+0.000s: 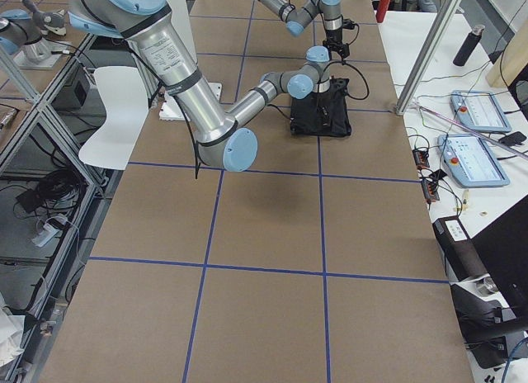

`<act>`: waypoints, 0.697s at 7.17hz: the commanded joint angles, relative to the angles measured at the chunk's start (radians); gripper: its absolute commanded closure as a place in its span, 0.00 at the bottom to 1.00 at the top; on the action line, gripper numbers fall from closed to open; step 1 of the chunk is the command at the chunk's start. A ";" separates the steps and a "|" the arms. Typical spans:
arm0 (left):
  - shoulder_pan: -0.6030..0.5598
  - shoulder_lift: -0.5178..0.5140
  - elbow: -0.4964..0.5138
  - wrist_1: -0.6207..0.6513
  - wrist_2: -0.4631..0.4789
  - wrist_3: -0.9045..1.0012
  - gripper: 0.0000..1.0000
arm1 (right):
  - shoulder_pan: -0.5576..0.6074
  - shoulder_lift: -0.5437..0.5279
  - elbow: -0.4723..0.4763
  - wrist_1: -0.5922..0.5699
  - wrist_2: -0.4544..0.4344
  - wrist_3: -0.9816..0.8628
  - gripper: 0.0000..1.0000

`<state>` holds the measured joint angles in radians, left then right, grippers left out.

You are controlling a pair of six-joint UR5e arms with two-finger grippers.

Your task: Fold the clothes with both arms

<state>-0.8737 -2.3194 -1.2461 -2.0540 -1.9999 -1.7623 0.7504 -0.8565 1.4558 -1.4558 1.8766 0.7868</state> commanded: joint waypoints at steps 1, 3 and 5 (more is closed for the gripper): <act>-0.019 0.000 -0.021 0.011 -0.031 0.036 0.00 | 0.041 0.046 -0.009 -0.008 0.080 0.002 0.00; -0.028 0.069 -0.154 0.067 -0.059 0.186 0.00 | 0.125 0.047 0.024 -0.067 0.169 0.000 0.00; -0.074 0.202 -0.283 0.084 -0.072 0.439 0.00 | 0.190 0.040 0.142 -0.296 0.187 -0.015 0.00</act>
<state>-0.9198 -2.1973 -1.4521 -1.9815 -2.0628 -1.4761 0.8992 -0.8130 1.5304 -1.6185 2.0501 0.7822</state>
